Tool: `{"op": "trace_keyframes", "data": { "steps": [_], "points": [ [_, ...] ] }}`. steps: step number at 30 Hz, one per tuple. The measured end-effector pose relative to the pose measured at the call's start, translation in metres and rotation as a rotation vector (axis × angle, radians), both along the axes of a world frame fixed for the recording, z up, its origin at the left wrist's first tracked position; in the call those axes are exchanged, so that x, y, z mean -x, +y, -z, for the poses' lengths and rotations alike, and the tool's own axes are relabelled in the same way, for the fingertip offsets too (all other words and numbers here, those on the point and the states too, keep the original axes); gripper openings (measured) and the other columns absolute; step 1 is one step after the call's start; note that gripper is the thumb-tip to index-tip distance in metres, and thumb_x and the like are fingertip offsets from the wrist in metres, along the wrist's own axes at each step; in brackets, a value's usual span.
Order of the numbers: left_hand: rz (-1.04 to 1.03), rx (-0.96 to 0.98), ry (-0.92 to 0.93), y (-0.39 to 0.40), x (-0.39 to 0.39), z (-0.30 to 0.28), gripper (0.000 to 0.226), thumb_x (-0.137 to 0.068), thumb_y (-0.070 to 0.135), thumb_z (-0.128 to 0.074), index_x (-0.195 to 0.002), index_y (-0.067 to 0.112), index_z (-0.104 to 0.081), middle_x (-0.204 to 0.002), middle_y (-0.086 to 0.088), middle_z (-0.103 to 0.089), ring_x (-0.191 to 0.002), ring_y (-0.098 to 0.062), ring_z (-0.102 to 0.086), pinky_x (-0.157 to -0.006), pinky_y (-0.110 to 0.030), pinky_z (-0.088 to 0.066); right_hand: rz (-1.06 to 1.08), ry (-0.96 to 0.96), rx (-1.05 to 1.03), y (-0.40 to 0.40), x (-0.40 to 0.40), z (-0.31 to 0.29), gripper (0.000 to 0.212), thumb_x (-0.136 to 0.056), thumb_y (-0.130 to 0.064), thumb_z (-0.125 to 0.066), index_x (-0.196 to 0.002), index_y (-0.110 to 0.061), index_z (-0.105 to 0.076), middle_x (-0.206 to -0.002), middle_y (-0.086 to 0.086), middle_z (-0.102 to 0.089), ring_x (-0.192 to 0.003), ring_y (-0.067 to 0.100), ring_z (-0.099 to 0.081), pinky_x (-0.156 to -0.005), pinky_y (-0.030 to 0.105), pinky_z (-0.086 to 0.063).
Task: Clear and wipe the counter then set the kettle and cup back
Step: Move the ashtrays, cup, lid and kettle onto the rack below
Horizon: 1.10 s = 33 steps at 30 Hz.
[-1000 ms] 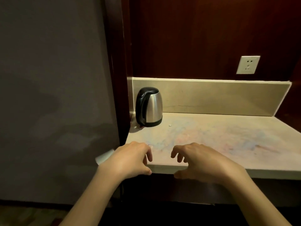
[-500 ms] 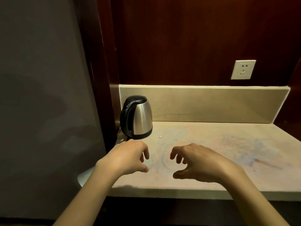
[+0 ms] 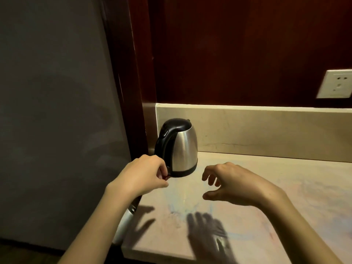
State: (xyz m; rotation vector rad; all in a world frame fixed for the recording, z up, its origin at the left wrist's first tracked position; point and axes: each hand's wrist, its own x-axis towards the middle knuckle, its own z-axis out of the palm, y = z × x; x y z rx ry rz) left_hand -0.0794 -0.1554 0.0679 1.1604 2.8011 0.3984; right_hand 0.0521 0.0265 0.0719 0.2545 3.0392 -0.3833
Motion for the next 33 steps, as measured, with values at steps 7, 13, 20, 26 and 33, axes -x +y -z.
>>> {"op": "trace_keyframes", "data": {
  "steps": [7, 13, 20, 26, 33],
  "points": [
    [-0.267, -0.530, -0.210, 0.022, 0.054, 0.016, 0.041, -0.081, 0.036, -0.072, -0.113, 0.023, -0.051, -0.103, 0.010, -0.057, -0.096, -0.007, -0.056, -0.080, -0.022, -0.045, 0.008, 0.092, 0.227, 0.014, 0.061, 0.024, 0.044, -0.082, -0.044, -0.068, -0.117, -0.018, -0.058, -0.109, 0.000, -0.065, -0.095, 0.016, -0.062, -0.084, 0.033, -0.053],
    [-0.236, -0.808, -0.616, 0.039, 0.073, 0.034, 0.014, -0.088, 0.023, -0.066, -0.089, 0.011, -0.072, -0.090, -0.011, -0.073, -0.095, -0.023, -0.069, -0.099, -0.043, -0.049, 0.009, 0.206, 0.551, 0.004, 0.109, 0.062, 0.056, -0.082, -0.041, -0.070, -0.126, -0.013, -0.052, -0.118, 0.001, -0.061, -0.109, 0.017, -0.059, -0.095, 0.034, -0.049],
    [-0.151, -0.938, -0.862, 0.052, 0.052, 0.032, 0.020, -0.094, 0.021, -0.053, -0.093, 0.008, -0.068, -0.085, -0.007, -0.070, -0.083, -0.018, -0.068, -0.075, -0.026, -0.053, -0.003, 0.347, 0.742, -0.004, 0.117, 0.087, 0.047, -0.080, -0.029, -0.075, -0.123, -0.019, -0.059, -0.107, -0.009, -0.068, -0.100, 0.005, -0.063, -0.093, 0.030, -0.052],
    [-0.057, -0.976, -1.065, 0.064, 0.025, 0.034, 0.023, -0.095, 0.019, -0.051, -0.104, 0.002, -0.064, -0.092, -0.007, -0.071, -0.084, -0.016, -0.068, -0.073, -0.026, -0.056, -0.033, 0.449, 0.800, 0.006, 0.093, 0.100, 0.027, -0.080, -0.026, -0.075, -0.103, -0.034, -0.065, -0.097, -0.010, -0.072, -0.091, 0.005, -0.067, -0.085, 0.034, -0.054],
    [-0.003, -0.956, -0.990, 0.067, 0.004, 0.033, 0.020, -0.092, 0.017, -0.056, -0.101, 0.002, -0.066, -0.094, -0.007, -0.073, -0.090, -0.020, -0.070, -0.085, -0.031, -0.056, -0.031, 0.511, 0.827, 0.014, 0.062, 0.098, 0.020, -0.079, -0.025, -0.076, -0.096, -0.014, -0.075, -0.084, -0.002, -0.075, -0.080, 0.008, -0.070, -0.077, 0.043, -0.055]
  ]
}}
